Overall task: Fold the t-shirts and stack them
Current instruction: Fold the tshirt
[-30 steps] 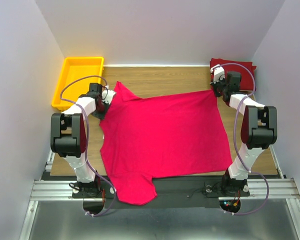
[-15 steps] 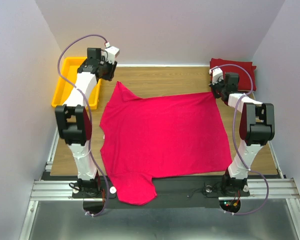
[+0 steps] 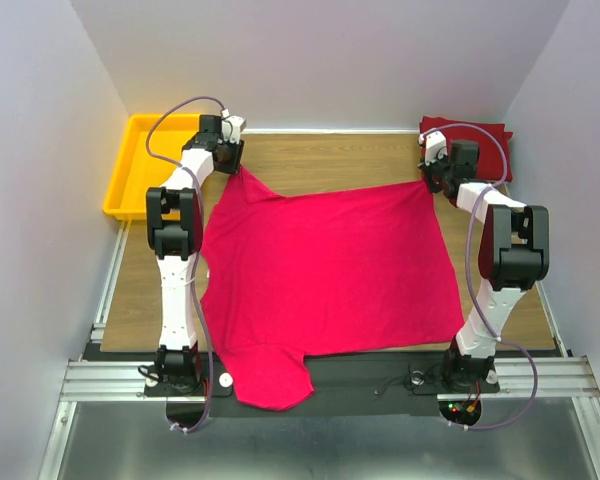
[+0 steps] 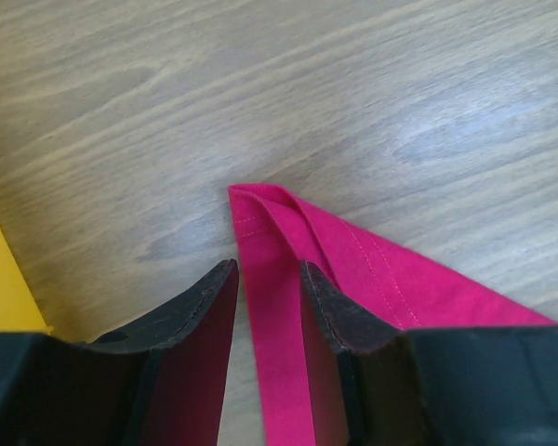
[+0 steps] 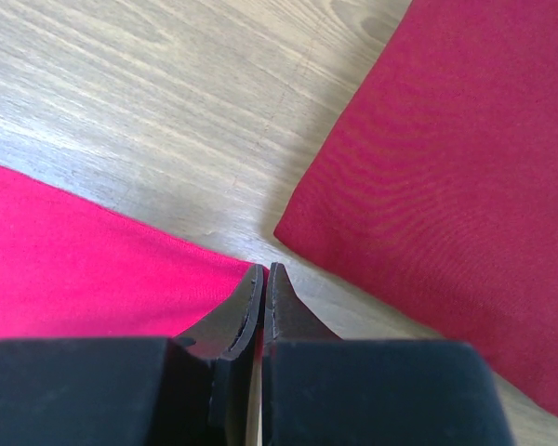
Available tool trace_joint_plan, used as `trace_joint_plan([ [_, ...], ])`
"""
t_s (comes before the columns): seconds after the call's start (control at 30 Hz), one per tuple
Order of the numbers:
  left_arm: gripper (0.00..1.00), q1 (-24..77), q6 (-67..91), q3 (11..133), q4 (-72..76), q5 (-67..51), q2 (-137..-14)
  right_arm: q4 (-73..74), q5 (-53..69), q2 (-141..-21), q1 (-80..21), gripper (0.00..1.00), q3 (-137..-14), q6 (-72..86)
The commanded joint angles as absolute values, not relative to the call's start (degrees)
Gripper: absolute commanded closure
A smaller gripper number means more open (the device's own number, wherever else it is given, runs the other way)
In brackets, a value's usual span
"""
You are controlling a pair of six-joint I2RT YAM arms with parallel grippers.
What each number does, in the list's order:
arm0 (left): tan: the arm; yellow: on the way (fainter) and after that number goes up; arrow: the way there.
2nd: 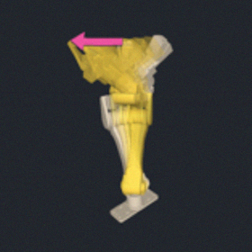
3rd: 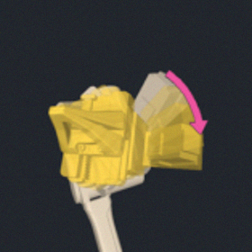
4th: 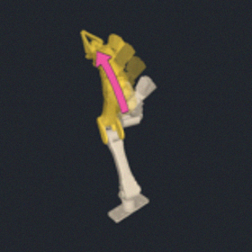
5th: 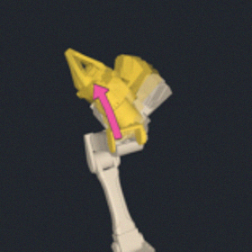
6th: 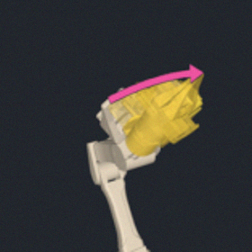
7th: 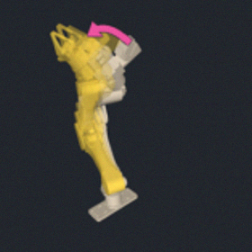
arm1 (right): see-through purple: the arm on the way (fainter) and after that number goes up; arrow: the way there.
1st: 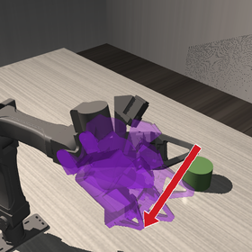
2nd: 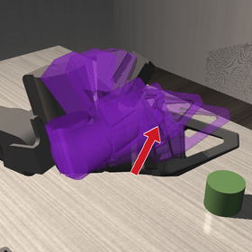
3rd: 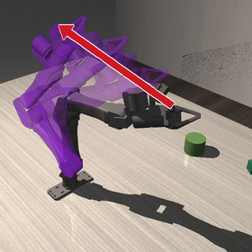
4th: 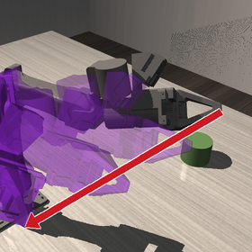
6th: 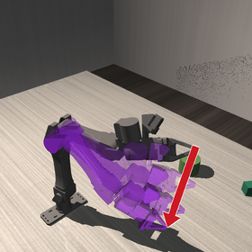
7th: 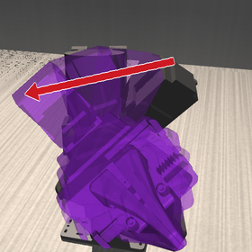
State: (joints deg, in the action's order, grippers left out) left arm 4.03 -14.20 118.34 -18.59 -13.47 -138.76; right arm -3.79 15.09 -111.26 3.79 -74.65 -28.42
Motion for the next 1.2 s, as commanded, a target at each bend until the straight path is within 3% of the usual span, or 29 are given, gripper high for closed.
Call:
trace_joint_plan([
  [0.0, 0.57, 3.87, -13.27, 123.92, -15.73, -11.43, -139.48, -4.13, 15.47, -111.53, 4.13, 0.99, -77.34, -28.04],
  [0.4, 0.60, 3.78, -14.15, 126.11, -14.58, -10.72, -143.69, -3.60, 15.56, -111.88, 4.13, 1.00, -77.52, -28.04],
  [0.6, 0.53, 3.78, -13.45, 130.34, -16.79, -16.16, -146.86, -3.60, 15.55, -111.80, 4.13, 0.99, -77.17, -28.30],
  [0.77, 0.55, 3.78, -13.09, 131.57, -16.96, -15.91, -148.27, -3.52, 15.47, -112.23, 4.13, 0.99, -77.69, -28.48],
  [0.93, 0.70, 3.87, -14.41, 130.52, -18.46, -17.49, -148.54, -3.34, 14.94, -112.68, 4.13, 0.99, -77.87, -29.09],
  [1.07, 0.97, 3.78, -15.55, 129.64, -18.90, -18.89, -147.92, -3.25, 14.33, -112.68, 4.13, 0.99, -77.70, -29.53],
  [1.17, 1.00, 3.52, -16.17, 130.34, -18.72, -19.60, -146.78, -3.25, 13.45, -112.41, 4.22, 0.99, -77.61, -29.62],
])
